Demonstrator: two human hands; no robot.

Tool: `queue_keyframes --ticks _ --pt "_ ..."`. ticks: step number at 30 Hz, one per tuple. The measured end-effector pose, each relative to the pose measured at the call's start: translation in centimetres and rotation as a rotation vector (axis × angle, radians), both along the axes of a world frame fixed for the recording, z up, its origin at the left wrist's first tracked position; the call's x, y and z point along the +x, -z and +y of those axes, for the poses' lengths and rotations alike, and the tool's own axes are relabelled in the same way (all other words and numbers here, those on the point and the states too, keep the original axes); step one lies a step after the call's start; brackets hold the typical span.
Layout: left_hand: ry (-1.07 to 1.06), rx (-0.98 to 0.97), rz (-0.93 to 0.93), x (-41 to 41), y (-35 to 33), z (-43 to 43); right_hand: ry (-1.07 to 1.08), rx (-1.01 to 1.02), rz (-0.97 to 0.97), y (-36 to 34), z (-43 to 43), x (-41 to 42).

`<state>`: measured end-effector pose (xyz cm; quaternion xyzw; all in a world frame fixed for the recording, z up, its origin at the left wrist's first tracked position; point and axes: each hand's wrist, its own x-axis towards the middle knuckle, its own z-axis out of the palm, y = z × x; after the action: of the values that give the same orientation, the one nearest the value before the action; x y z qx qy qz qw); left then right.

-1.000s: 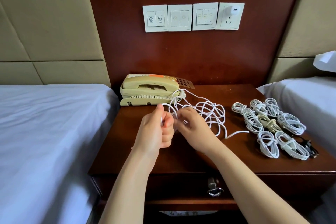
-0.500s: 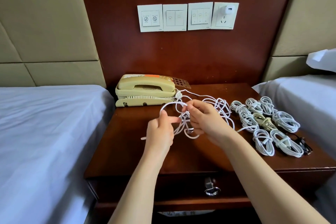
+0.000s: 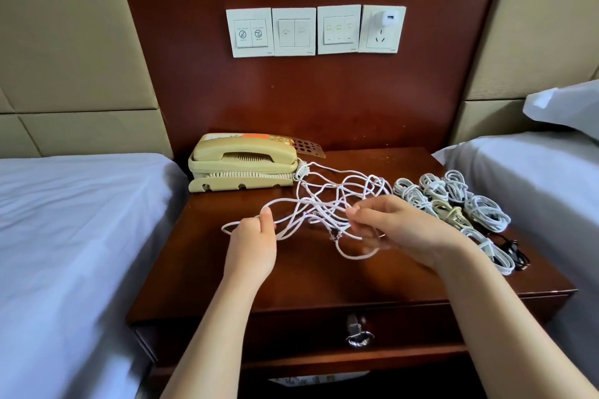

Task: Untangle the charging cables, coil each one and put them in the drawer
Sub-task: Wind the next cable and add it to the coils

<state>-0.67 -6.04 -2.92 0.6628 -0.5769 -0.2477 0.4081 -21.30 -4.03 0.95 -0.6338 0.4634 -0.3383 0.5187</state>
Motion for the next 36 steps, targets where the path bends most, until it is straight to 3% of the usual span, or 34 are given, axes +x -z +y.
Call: queue_keyframes --ticks 7,9,13,15,22,28,36 --pt "-0.089 -0.003 0.132 0.2 0.1 -0.6 0.170 -0.166 -0.303 0.5 -0.1 -1.1" --pt "-0.113 -0.019 0.226 0.1 -0.2 -0.3 0.225 -0.254 -0.226 0.7 -0.2 -0.8" --pt "-0.073 -0.003 0.661 -0.4 -1.1 0.0 0.237 -0.492 0.066 1.2 -0.4 0.6" --pt "0.019 0.053 0.793 -0.9 -1.8 0.5 0.183 -0.551 0.160 1.5 -0.2 1.9" --pt "0.216 0.077 0.708 -2.4 -2.6 3.3 0.013 -0.639 0.329 2.4 0.1 5.7" --pt "0.061 -0.002 0.615 -1.1 -2.1 2.2 -0.001 -0.623 0.431 1.9 0.3 5.3" --pt "-0.170 -0.127 0.976 3.1 -2.7 0.8 0.148 -0.566 0.371 1.4 -1.2 1.4"
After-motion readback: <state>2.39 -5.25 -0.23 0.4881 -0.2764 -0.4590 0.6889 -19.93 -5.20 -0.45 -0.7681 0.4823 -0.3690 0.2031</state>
